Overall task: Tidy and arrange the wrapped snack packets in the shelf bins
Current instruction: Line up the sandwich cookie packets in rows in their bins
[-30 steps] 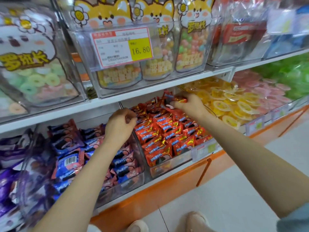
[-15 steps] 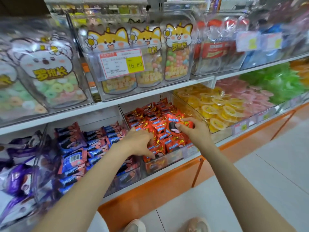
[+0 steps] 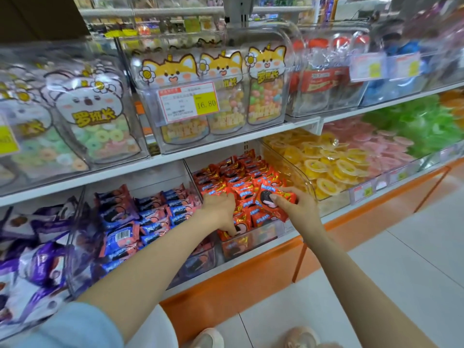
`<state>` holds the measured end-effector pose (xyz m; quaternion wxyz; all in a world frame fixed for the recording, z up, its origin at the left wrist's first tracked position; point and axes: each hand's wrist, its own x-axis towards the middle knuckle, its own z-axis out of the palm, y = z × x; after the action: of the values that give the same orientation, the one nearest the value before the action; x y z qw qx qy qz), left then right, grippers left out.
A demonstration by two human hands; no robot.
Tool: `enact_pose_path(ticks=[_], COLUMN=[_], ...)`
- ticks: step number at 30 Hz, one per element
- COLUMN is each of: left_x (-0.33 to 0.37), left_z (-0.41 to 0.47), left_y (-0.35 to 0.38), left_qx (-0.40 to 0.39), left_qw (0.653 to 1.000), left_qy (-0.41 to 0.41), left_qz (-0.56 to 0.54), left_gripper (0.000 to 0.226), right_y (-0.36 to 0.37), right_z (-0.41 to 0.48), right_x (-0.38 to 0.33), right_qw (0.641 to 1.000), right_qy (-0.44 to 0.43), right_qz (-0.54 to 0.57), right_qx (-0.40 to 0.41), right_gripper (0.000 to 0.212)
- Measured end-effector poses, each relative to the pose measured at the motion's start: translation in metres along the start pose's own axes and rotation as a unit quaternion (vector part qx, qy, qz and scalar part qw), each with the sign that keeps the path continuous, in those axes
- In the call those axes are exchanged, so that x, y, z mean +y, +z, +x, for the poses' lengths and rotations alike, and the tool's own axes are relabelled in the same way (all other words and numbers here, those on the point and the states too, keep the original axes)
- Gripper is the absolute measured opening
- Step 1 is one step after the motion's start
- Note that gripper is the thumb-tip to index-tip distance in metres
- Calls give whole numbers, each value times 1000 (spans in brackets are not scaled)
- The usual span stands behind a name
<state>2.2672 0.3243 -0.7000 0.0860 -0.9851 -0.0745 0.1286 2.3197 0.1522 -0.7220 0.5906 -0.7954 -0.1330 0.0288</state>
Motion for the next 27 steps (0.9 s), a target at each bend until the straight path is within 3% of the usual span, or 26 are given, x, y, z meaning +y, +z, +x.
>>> enact_pose_path(ticks=[12, 20, 24, 27], left_x=[-6, -13, -14, -14], left_z=[5, 5, 4, 3], left_y=[-4, 1, 0, 0], left_qx=[7, 33, 38, 23], left_qw=[1000, 999, 999, 999], left_qy=[-12, 16, 22, 24], left_qz=[-6, 15, 15, 15], left_gripper=[67, 63, 64, 66], right_y=[-2, -4, -2, 0], right_z=[0, -3, -6, -6], right_x=[7, -2, -3, -2], right_qw=[999, 989, 987, 985], right_qy=[28, 23, -7, -38], right_qz=[4, 103, 97, 28], right_qx=[-24, -103, -129, -164], right_gripper=[28, 23, 18, 22])
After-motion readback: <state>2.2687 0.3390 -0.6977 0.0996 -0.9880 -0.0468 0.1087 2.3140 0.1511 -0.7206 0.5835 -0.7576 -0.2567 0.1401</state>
